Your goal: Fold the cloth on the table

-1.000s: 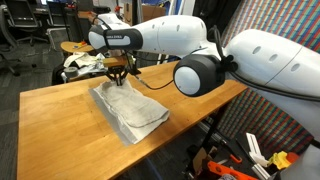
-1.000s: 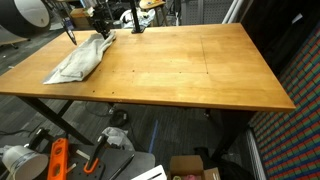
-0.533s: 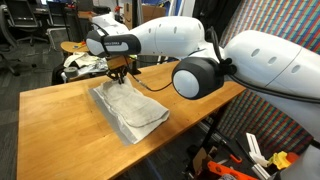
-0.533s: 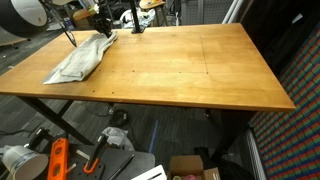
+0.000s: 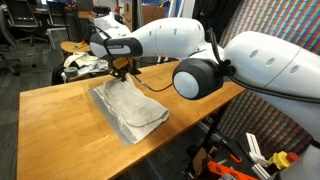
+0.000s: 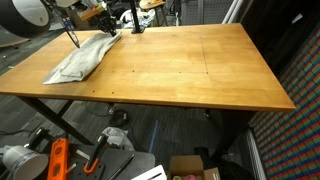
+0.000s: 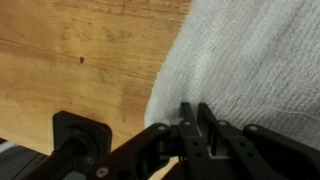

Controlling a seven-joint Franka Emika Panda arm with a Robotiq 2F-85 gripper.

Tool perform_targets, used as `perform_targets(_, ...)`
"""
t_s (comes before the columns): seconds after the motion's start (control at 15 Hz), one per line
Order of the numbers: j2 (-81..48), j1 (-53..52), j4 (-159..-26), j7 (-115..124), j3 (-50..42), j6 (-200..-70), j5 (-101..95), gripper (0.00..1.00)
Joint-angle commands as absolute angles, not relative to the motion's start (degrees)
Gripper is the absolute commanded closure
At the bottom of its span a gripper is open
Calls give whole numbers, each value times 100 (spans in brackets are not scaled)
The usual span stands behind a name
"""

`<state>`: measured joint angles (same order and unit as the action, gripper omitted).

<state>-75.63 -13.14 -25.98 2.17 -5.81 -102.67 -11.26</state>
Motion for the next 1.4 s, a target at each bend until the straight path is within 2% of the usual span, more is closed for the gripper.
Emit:
perform_targets(0.0,-7558,-1096,-2537,26,-596,-10377,-1117,84)
perform_targets(0.27,-7465,-891,-2617,-64,-553,-10371,-1056,83)
perform_targets(0.4,-7448,-834,-2623,-97,-517,-10358,-1007,74)
perform_targets(0.47,-7429,-823,-2620,-88,-512,-10348,-1000,52)
perform_targets(0.6,-7386,-786,-2603,-60,-478,-10342,-953,46)
perform_targets(1.0,-7023,-520,-2634,843,-233,-9926,-338,2)
perform_targets(1.33,-6596,-290,-2694,1998,-274,-9206,-53,0)
